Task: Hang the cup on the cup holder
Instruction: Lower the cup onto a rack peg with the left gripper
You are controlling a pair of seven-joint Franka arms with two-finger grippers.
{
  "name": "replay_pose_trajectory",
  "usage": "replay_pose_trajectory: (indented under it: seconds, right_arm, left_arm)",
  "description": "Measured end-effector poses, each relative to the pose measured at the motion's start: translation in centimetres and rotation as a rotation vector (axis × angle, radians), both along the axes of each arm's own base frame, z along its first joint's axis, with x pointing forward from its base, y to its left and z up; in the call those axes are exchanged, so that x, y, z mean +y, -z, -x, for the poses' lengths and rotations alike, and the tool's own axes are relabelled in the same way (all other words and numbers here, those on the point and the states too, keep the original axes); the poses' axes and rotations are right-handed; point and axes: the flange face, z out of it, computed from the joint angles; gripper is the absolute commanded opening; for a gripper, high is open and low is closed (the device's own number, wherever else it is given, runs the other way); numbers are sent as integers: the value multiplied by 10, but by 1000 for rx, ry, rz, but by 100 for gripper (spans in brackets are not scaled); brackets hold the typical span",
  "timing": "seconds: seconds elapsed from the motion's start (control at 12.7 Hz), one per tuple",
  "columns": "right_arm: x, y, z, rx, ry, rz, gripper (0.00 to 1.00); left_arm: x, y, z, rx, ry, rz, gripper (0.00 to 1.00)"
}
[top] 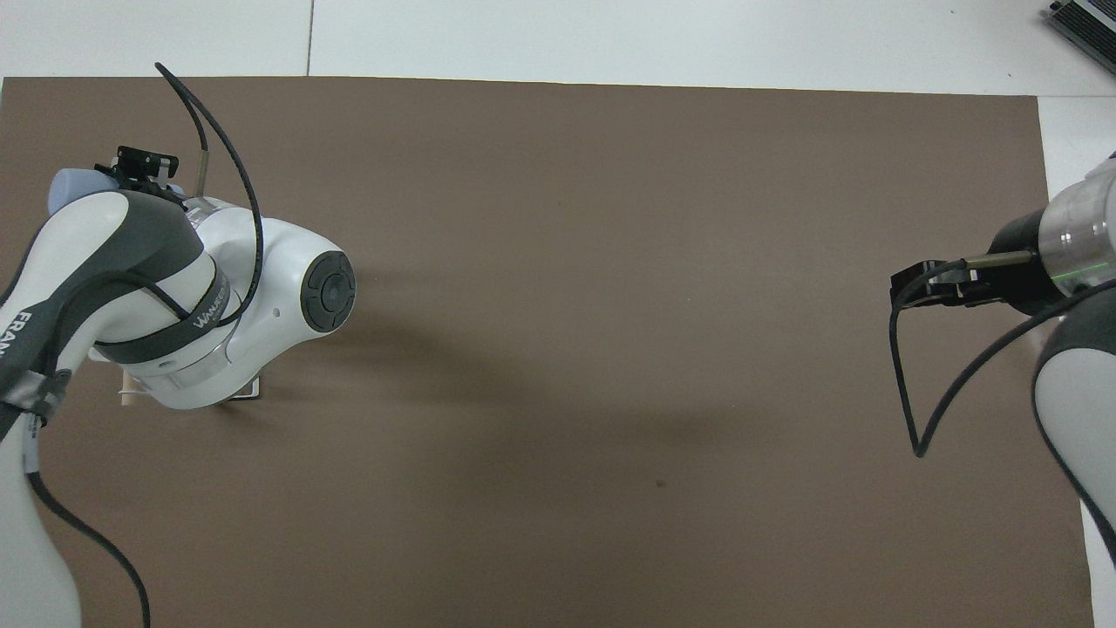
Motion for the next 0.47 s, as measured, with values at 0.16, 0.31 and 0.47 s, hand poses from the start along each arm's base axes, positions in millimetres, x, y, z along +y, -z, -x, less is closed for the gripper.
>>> replay_pose_trajectory:
  seconds: [0.16, 0.31, 0.47]
  right_arm:
    - [-16, 0, -1, -1, 25, 0, 100]
    - [-23, 0, -1, -1, 2, 0, 100]
    - [-22, 1, -1, -1, -46, 0, 100]
  left_arm:
    - [0, 0, 0, 0, 0, -1, 100]
    - [-1, 0, 0, 0, 0, -2, 100]
    - [-1, 0, 1, 0, -1, -4, 100]
